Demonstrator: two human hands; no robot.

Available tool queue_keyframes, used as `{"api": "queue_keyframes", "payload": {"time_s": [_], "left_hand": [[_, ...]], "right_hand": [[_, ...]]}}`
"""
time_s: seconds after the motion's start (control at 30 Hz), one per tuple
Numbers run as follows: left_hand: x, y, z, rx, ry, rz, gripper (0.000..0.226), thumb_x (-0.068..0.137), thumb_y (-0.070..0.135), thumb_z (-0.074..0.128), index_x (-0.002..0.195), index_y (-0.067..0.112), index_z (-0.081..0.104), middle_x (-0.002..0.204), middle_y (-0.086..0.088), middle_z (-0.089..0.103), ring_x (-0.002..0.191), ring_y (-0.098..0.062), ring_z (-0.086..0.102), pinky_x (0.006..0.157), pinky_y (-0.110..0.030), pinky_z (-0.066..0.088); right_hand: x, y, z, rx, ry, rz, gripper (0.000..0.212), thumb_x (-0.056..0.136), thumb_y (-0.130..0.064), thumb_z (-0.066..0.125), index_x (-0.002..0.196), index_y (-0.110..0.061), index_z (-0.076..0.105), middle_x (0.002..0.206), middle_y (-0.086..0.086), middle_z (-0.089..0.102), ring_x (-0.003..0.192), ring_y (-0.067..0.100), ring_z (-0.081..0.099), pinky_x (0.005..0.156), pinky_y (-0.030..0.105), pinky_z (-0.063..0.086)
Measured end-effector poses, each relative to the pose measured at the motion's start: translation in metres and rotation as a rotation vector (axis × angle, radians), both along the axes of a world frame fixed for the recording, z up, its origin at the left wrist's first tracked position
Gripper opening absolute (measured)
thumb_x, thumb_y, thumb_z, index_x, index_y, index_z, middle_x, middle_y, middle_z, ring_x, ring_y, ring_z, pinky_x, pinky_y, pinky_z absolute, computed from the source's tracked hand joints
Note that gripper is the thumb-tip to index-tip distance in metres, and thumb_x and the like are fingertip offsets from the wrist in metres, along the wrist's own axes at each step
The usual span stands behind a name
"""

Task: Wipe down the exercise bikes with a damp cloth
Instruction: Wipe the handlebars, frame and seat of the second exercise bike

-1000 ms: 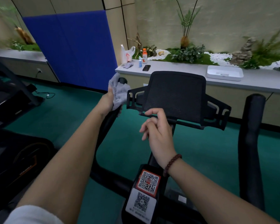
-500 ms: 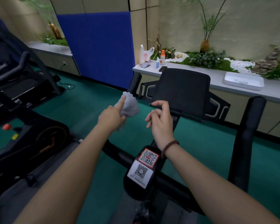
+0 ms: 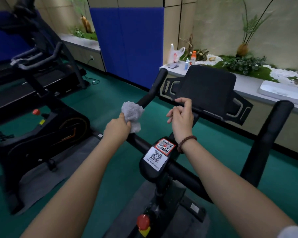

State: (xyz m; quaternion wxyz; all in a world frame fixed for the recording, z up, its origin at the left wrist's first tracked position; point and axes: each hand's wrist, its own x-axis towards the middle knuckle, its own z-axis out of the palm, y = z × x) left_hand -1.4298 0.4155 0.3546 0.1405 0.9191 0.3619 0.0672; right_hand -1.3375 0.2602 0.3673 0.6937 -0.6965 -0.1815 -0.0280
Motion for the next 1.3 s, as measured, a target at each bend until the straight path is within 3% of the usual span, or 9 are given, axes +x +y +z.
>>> {"api": "queue_keyframes", "payload": {"time_s": [0.13, 0.27, 0.43, 0.53, 0.6, 0.7, 0.9, 1.1, 1.3], "left_hand": [[-0.029, -0.046, 0.015, 0.12, 0.018, -0.091, 0.033, 0.092, 0.021, 0.043, 0.12, 0.006, 0.047, 0.104, -0.024, 0.061, 0.095, -0.042, 0.057, 0.071, -0.038, 0.041], [-0.048, -0.079, 0.02, -0.14, -0.166, -0.162, 0.011, 0.086, 0.019, 0.05, 0.086, 0.009, 0.052, 0.08, -0.012, 0.059, 0.072, -0.027, 0.05, 0.056, -0.027, 0.037], [-0.045, -0.078, 0.048, -0.36, -0.41, -0.092, 0.021, 0.077, 0.032, 0.05, 0.065, 0.015, 0.054, 0.063, -0.002, 0.056, 0.058, -0.015, 0.05, 0.041, -0.011, 0.033], [-0.034, -0.096, 0.062, -0.302, -0.618, -0.129, 0.012, 0.082, 0.025, 0.055, 0.09, 0.017, 0.055, 0.08, 0.0, 0.061, 0.072, -0.017, 0.055, 0.055, -0.02, 0.036], [-0.023, -0.114, 0.066, -0.386, -0.552, -0.363, 0.043, 0.08, 0.024, 0.061, 0.121, 0.023, 0.046, 0.1, 0.003, 0.062, 0.09, -0.015, 0.06, 0.069, -0.018, 0.041], [-0.014, -0.123, 0.064, -0.608, -0.401, -0.578, 0.079, 0.077, 0.029, 0.063, 0.142, 0.041, 0.019, 0.122, 0.007, 0.055, 0.103, -0.007, 0.057, 0.088, -0.022, 0.045], [-0.021, -0.111, 0.035, -0.367, -0.437, -0.258, 0.041, 0.088, 0.013, 0.045, 0.128, 0.02, 0.044, 0.111, -0.005, 0.058, 0.097, -0.025, 0.058, 0.087, -0.036, 0.047], [-0.013, -0.123, 0.01, -0.335, -0.623, -0.13, 0.028, 0.089, 0.008, 0.041, 0.116, 0.011, 0.045, 0.095, -0.014, 0.064, 0.091, -0.033, 0.057, 0.077, -0.04, 0.041], [-0.011, -0.127, 0.001, -0.208, -0.629, -0.122, 0.026, 0.089, 0.011, 0.037, 0.115, 0.014, 0.041, 0.092, -0.014, 0.06, 0.088, -0.034, 0.055, 0.076, -0.046, 0.043]], "right_hand": [[-0.003, -0.002, -0.001, 0.001, 0.004, 0.006, 0.022, 0.088, 0.004, 0.034, 0.096, -0.014, 0.042, 0.057, -0.001, 0.054, 0.036, 0.003, 0.043, 0.046, 0.021, 0.039], [-0.006, -0.007, 0.004, 0.048, 0.042, -0.009, 0.024, 0.087, 0.005, 0.034, 0.092, -0.017, 0.043, 0.056, 0.0, 0.053, 0.035, 0.003, 0.043, 0.047, 0.023, 0.039], [-0.005, -0.042, 0.026, 0.093, 0.146, -0.026, 0.029, 0.088, 0.002, 0.037, 0.077, -0.024, 0.045, 0.062, 0.001, 0.056, 0.043, 0.005, 0.048, 0.046, 0.018, 0.036], [-0.022, -0.059, 0.038, -0.114, 0.21, 0.352, 0.006, 0.095, -0.022, 0.046, 0.093, -0.027, 0.048, 0.086, 0.001, 0.06, 0.069, 0.013, 0.057, 0.064, 0.025, 0.047], [-0.033, -0.06, 0.036, -0.166, 0.265, 0.566, 0.013, 0.094, -0.03, 0.048, 0.106, -0.027, 0.049, 0.103, -0.001, 0.062, 0.089, 0.015, 0.062, 0.083, 0.034, 0.051], [-0.03, -0.063, 0.034, -0.101, 0.227, 0.441, 0.02, 0.092, -0.017, 0.053, 0.111, -0.016, 0.056, 0.114, 0.01, 0.062, 0.108, 0.023, 0.059, 0.097, 0.038, 0.046], [0.006, -0.089, 0.033, -0.757, -0.342, -0.191, 0.037, 0.088, -0.019, 0.056, 0.123, -0.021, 0.043, 0.111, 0.01, 0.057, 0.089, 0.034, 0.059, 0.073, 0.043, 0.052], [-0.01, -0.061, 0.005, -1.07, -0.634, 0.289, 0.029, 0.089, -0.027, 0.054, 0.118, -0.027, 0.06, 0.121, 0.003, 0.052, 0.11, 0.027, 0.05, 0.082, 0.034, 0.043], [0.035, -0.071, 0.003, -1.098, -0.601, 0.075, 0.035, 0.088, -0.005, 0.045, 0.119, -0.015, 0.059, 0.12, 0.011, 0.049, 0.107, 0.035, 0.051, 0.082, 0.04, 0.046]]}}
